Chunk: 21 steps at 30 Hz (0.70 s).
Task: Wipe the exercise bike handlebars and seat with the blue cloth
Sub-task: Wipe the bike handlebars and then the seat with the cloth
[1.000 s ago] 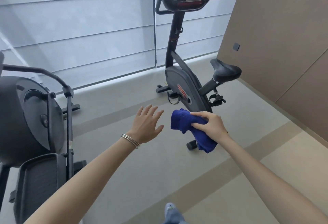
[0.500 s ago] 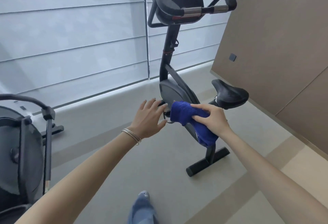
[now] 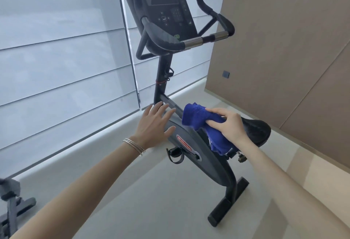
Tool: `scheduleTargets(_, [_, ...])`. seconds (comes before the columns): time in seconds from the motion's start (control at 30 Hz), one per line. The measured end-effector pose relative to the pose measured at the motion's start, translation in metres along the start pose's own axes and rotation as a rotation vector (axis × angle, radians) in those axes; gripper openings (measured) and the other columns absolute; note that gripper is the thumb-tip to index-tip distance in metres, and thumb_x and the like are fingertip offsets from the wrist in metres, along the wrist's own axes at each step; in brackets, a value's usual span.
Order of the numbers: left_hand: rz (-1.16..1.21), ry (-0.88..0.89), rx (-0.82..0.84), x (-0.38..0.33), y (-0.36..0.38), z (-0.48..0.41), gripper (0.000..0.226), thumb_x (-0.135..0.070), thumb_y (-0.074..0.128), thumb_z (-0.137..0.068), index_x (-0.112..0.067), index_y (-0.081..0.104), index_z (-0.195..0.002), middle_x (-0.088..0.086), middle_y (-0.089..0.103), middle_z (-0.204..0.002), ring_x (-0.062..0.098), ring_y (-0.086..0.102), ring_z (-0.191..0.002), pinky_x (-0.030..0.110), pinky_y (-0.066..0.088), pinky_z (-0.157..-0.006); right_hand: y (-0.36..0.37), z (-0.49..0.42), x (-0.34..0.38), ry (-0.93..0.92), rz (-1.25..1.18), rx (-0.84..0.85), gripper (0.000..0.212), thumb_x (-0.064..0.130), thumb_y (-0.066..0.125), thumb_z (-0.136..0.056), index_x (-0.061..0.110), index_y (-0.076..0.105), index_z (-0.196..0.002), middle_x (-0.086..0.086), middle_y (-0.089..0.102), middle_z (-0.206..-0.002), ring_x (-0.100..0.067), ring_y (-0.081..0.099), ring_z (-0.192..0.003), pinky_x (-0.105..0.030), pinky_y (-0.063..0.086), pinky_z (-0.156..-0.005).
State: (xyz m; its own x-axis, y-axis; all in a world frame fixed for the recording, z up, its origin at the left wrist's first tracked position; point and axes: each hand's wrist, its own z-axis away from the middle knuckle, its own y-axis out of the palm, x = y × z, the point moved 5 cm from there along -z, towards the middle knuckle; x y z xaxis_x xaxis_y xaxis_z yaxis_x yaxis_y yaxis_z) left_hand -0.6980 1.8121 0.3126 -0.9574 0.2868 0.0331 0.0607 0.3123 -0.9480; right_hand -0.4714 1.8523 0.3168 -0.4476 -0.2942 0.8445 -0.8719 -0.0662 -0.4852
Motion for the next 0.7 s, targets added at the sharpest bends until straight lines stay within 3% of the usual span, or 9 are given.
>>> scheduleTargets(0.1, [0.009, 0.026, -0.035, 0.02, 0.002, -0.024, 0.063, -0.051, 0.029, -0.082, -0.016, 0.05, -0.13, 0.011, 0.055, -0.131, 0.033, 0.046, -0.126, 0.051, 0.033, -0.105, 0.002, -0.031, 0.007, -0.01, 0.023, -0.027, 0.033, 0.013, 0.074, -0.075, 0.029, 0.069, -0.103, 0.011, 0.069, -0.102, -0.004, 0.063, -0.094, -0.016, 0.047, -0.087])
scheduleTargets(0.33, [-0.031, 0.034, -0.036, 0.067, 0.018, -0.093, 0.067, -0.055, 0.024, -0.083, -0.019, 0.044, -0.135, 0.01, 0.049, -0.138, 0.032, 0.038, -0.132, 0.047, 0.025, -0.111, 0.009, -0.116, 0.012, -0.071, 0.046, -0.072, 0.034, 0.01, 0.074, -0.074, 0.029, 0.069, -0.102, 0.012, 0.068, -0.099, -0.008, 0.063, -0.094, -0.026, 0.049, -0.09])
scheduleTargets(0.5, [-0.065, 0.086, -0.086, 0.09, 0.015, -0.156, 0.056, -0.045, 0.049, -0.087, -0.016, 0.046, -0.134, 0.012, 0.049, -0.138, 0.034, 0.038, -0.132, 0.048, 0.027, -0.11, 0.001, -0.177, 0.012, -0.109, 0.042, -0.123, 0.037, 0.008, 0.074, -0.073, 0.032, 0.069, -0.1, 0.005, 0.07, -0.102, -0.015, 0.063, -0.097, -0.03, 0.049, -0.093])
scheduleTargets(0.7, [-0.089, 0.086, -0.137, 0.114, -0.005, -0.245, 0.057, -0.043, 0.054, -0.086, -0.015, 0.044, -0.135, 0.013, 0.046, -0.14, 0.034, 0.035, -0.133, 0.049, 0.025, -0.11, -0.021, -0.245, 0.022, -0.181, 0.144, -0.175, 0.037, 0.009, 0.074, -0.073, 0.029, 0.069, -0.104, 0.01, 0.066, -0.1, -0.019, 0.06, -0.1, -0.03, 0.046, -0.093])
